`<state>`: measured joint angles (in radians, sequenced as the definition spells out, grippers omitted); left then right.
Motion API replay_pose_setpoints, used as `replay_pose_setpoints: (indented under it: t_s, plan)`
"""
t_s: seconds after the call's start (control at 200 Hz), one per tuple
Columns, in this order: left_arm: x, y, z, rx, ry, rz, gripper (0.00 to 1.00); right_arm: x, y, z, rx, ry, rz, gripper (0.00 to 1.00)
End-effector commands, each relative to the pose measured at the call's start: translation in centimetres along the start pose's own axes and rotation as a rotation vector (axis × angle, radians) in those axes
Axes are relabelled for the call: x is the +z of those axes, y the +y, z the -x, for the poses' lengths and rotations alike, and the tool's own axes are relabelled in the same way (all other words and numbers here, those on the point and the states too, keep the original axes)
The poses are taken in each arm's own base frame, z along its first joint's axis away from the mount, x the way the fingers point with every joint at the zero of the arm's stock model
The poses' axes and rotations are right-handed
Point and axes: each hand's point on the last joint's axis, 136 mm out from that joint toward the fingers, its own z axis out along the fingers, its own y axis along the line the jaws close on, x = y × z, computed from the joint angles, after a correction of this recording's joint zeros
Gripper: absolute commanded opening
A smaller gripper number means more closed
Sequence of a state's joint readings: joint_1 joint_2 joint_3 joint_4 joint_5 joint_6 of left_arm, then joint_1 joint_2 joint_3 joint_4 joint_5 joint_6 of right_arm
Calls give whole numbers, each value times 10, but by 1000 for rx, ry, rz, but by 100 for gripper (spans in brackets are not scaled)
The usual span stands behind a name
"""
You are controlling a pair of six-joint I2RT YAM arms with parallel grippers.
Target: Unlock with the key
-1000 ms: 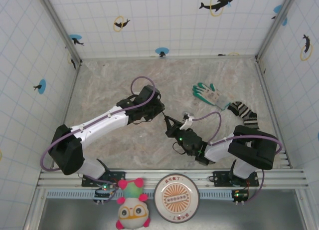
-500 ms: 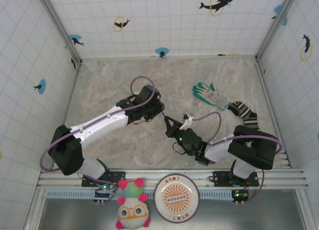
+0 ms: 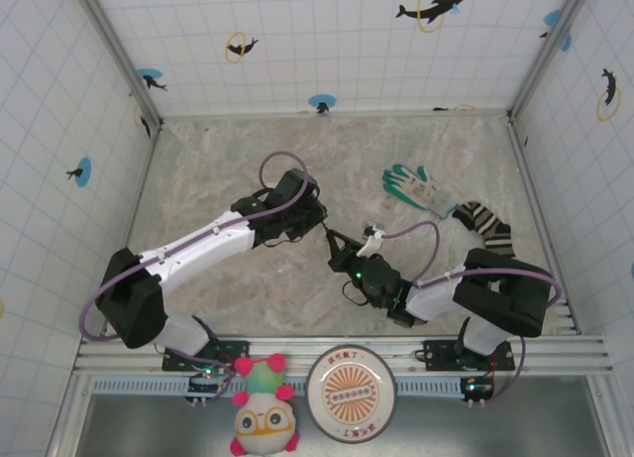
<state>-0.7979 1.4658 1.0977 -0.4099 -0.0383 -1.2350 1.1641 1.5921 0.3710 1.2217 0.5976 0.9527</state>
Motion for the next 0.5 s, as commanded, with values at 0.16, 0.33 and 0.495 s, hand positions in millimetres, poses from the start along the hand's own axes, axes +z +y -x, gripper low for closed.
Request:
replay_pose_setpoints:
  t_s: [0.16,0.33,0.495]
  plan:
    - [-12,-18,5,-11,-25,-62,25,7,6,8,38,-36,10,0]
    - [-13,-18,5,-13,-24,-67,25,7,5,8,44,-39,6,0]
    - [-13,-19,4,-13,-23,-73,25,10,5,7,45,-33,9,0]
